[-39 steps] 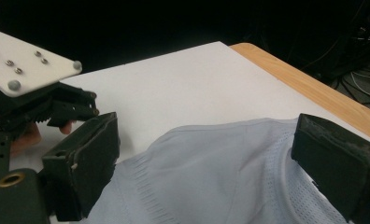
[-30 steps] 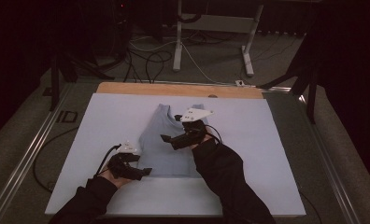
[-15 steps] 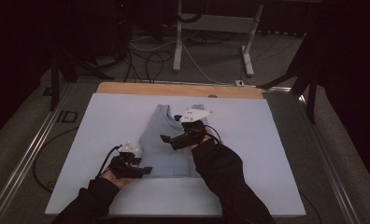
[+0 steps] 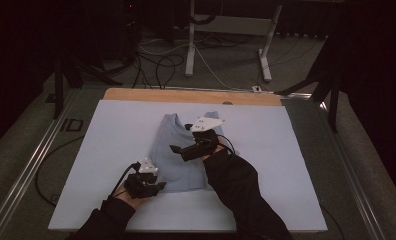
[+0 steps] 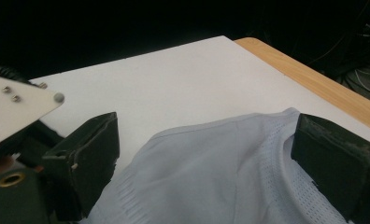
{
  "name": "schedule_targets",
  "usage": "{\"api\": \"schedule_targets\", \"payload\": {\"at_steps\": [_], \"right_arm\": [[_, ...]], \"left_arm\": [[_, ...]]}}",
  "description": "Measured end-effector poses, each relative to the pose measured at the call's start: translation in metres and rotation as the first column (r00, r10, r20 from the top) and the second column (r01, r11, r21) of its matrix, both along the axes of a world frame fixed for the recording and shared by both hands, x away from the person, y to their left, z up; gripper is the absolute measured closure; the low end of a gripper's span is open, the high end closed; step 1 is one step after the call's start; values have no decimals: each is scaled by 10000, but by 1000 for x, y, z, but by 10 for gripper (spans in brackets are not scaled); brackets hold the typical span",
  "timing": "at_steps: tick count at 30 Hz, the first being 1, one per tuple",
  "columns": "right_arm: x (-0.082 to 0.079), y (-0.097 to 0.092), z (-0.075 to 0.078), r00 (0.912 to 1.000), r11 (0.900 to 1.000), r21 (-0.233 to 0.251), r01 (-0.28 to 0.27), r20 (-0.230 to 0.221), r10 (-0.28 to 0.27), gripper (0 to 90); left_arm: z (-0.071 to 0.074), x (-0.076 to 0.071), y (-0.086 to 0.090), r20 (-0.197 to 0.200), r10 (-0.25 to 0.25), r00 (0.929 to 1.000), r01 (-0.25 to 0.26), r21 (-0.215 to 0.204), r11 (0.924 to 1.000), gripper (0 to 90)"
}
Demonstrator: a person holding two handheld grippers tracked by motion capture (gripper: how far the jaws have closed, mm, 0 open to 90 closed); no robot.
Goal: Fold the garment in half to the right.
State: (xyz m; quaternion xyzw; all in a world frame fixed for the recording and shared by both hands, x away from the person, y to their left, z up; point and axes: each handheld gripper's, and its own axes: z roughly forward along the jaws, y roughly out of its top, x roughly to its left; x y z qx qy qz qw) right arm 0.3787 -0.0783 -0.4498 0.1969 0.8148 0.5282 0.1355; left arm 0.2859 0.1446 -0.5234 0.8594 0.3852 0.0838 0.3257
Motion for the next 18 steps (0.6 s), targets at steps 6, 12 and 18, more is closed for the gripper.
{"api": "schedule_targets", "payload": {"at_steps": [6,12,18], "right_arm": [[4,6,-5,9998,10000,-68,-42,-176,41,80],[14,15,-5,9994,9997,-217,-127,-317,120,83],[30,26,-3,9986,9995,-322,-75,-519,58,83]], "left_arm": [[1,0,0,-197,-162,9997,160,-97,9998,819],[3,1,2,-143,-120,9998,114,-453,9989,841],[7,0,3,-118,140,9998,-151,-930,9956,842]]}}
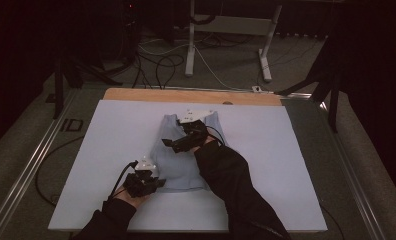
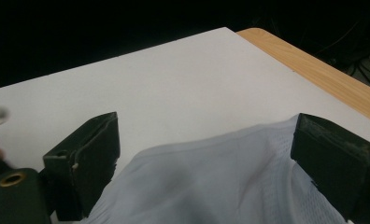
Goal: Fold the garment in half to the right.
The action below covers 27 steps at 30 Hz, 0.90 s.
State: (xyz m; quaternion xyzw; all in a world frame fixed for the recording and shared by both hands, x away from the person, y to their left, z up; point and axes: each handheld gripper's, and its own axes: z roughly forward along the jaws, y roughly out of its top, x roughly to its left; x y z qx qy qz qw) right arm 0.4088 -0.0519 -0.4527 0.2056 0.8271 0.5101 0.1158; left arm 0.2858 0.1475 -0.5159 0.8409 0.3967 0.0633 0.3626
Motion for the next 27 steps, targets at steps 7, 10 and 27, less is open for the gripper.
{"api": "schedule_targets", "payload": {"at_steps": [7,10,27], "right_arm": [[26,17,-2,9992,9987,-352,368,-172,-374,83],[41,24,-3,9983,9978,-492,439,-354,-457,84],[100,56,-24,9784,9784,-1412,1507,-1206,-1681,344]], "left_arm": [[2,-2,1,229,174,9996,-172,-55,9998,841],[3,-2,2,281,194,9994,-191,-107,9998,842],[5,0,6,181,250,9995,-241,-518,9984,842]]}}
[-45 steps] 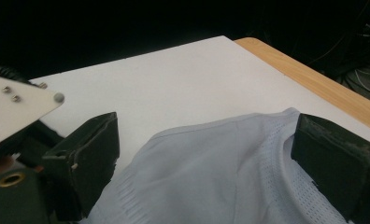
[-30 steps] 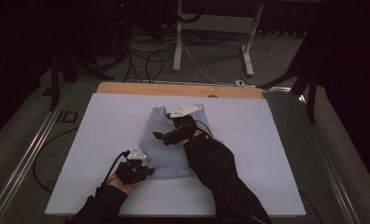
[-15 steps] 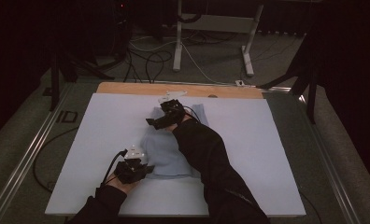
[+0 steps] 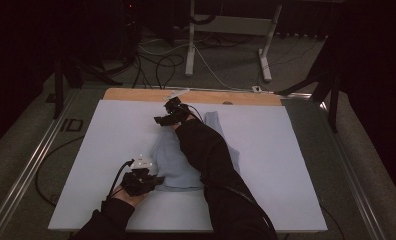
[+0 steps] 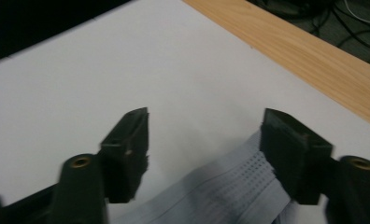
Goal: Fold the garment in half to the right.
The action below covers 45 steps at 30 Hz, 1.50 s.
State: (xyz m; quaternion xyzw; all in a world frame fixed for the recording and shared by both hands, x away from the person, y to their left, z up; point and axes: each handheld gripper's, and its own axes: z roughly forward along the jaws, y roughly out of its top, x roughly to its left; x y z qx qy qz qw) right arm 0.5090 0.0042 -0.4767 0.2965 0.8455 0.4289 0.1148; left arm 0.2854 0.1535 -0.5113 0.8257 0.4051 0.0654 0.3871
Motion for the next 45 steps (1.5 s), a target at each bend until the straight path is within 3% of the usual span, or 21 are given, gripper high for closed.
{"api": "schedule_targets", "payload": {"at_steps": [6,14,22,25,30,36,39,42,45], "right_arm": [[12,10,-14,9991,9966,-731,384,-138,-395,428],[27,14,-24,9951,9884,-1238,883,-340,-931,446],[33,21,-37,9955,9769,-2018,702,-491,-816,477],[33,23,-41,9953,9695,-2366,641,-549,-792,531],[35,20,-40,9941,9661,-2502,640,-686,-836,637],[32,23,-41,9962,9546,-2908,654,-360,-792,719],[30,24,-41,9969,9471,-3125,726,-48,-780,825],[28,27,-41,9976,9435,-3243,677,94,-684,869],[27,27,-39,9982,9473,-3157,542,-59,-591,876]], "left_arm": [[0,1,0,-57,-40,10000,40,-82,10000,842],[0,0,-2,-115,-103,9999,101,-168,9998,842],[2,-2,-4,-96,-214,9997,212,-238,9995,842],[1,-2,-4,-109,-231,9997,228,-233,9995,842],[2,-3,-6,-132,-290,9995,286,-262,9992,843],[2,-3,-8,-112,-334,9994,331,-225,9992,843],[1,-3,-7,-141,-274,9995,270,-269,9993,842],[1,-3,-7,-135,-272,9995,269,-250,9993,843],[0,-2,-6,-192,-287,9994,281,-269,9992,842]]}}
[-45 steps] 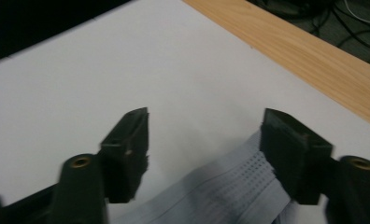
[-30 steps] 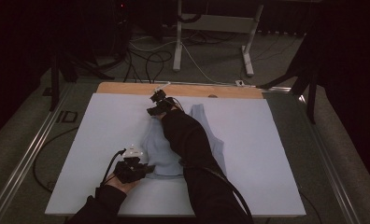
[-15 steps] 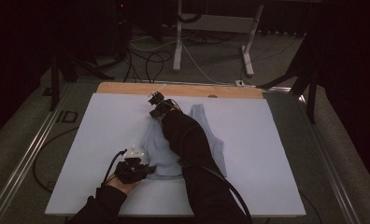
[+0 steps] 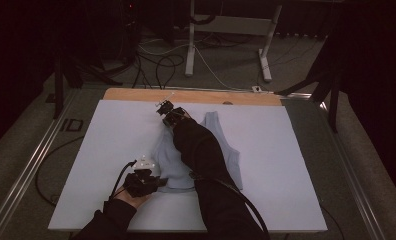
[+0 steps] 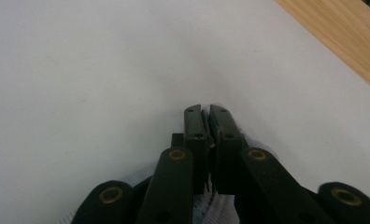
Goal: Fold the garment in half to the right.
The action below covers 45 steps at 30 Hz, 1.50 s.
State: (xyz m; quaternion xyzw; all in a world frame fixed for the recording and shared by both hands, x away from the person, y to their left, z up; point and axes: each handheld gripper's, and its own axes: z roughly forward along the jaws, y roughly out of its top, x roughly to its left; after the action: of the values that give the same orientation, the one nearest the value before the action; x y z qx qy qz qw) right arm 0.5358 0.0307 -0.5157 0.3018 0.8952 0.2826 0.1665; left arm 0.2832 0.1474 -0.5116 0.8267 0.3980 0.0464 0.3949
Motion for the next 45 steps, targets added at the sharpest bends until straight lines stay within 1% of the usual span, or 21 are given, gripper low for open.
{"api": "schedule_targets", "payload": {"at_steps": [1,3,7,10,11,16,18,21,23,27,29,32,34,35,36,37,38,40,43,45], "right_arm": [[0,0,2,9999,9999,79,-102,-49,102,877],[-1,-2,6,9998,9996,198,-177,1,177,877],[-1,-5,18,9998,9988,462,-183,76,179,878],[-3,-9,27,9995,9975,678,-176,266,158,879],[-4,-10,30,9993,9975,672,-237,310,216,879],[-6,-17,45,9984,9956,893,-290,508,245,880],[-7,-20,51,9981,9953,925,-293,568,241,880],[-8,-25,58,9977,9939,1072,-258,658,188,880],[-9,-28,64,9970,9931,1128,-323,733,241,880],[-13,-34,75,9958,9909,1301,-353,889,238,880],[-15,-38,80,9950,9905,1329,-351,977,222,880],[-16,-46,87,9945,9880,1512,-316,1039,160,880],[-17,-51,90,9936,9874,1557,-278,1122,103,879],[-18,-55,92,9940,9860,1648,-248,1092,67,879],[-18,-58,94,9937,9843,1749,-252,1122,55,880],[-18,-58,94,9937,9843,1749,-252,1122,55,880],[-18,-61,95,9935,9838,1779,-233,1138,30,879],[-21,-71,99,9923,9822,1867,-219,1236,-13,879],[-23,-81,103,9933,9763,2153,-203,1152,-47,879],[-25,-87,105,9925,9765,2147,-179,1217,-85,879]], "left_arm": [[0,0,0,7,-25,10000,25,30,10000,842],[1,0,0,-30,-22,10000,22,-7,10000,842],[1,-1,-1,-5,-66,10000,66,5,10000,842],[3,-2,0,-14,-24,10000,24,-47,10000,842],[4,-2,0,-29,-39,10000,39,-40,10000,843],[8,-3,-1,79,-68,9999,69,-92,9999,842],[11,-3,-2,172,-128,9998,128,-16,9999,842],[15,-4,-3,222,-155,9996,156,-72,9999,842],[19,-3,-4,248,-277,9993,279,-67,9996,842],[31,-2,-8,402,-434,9982,436,-36,9990,842],[38,-1,-12,477,-570,9972,572,-34,9984,842],[47,-1,-19,619,-739,9953,741,-2,9973,842],[52,-1,-25,714,-917,9932,915,61,9958,842],[54,-1,-28,749,-1004,9921,997,124,9949,842],[56,-1,-32,757,-1053,9916,1046,139,9944,842],[56,-1,-32,757,-1053,9916,1046,139,9944,842],[59,-1,-38,795,-1181,9898,1174,136,9930,842],[62,-1,-45,831,-1318,9878,1308,169,9913,842],[66,-1,-55,885,-1506,9846,1493,210,9886,842],[68,-1,-61,933,-1635,9821,1613,303,9864,842]]}}
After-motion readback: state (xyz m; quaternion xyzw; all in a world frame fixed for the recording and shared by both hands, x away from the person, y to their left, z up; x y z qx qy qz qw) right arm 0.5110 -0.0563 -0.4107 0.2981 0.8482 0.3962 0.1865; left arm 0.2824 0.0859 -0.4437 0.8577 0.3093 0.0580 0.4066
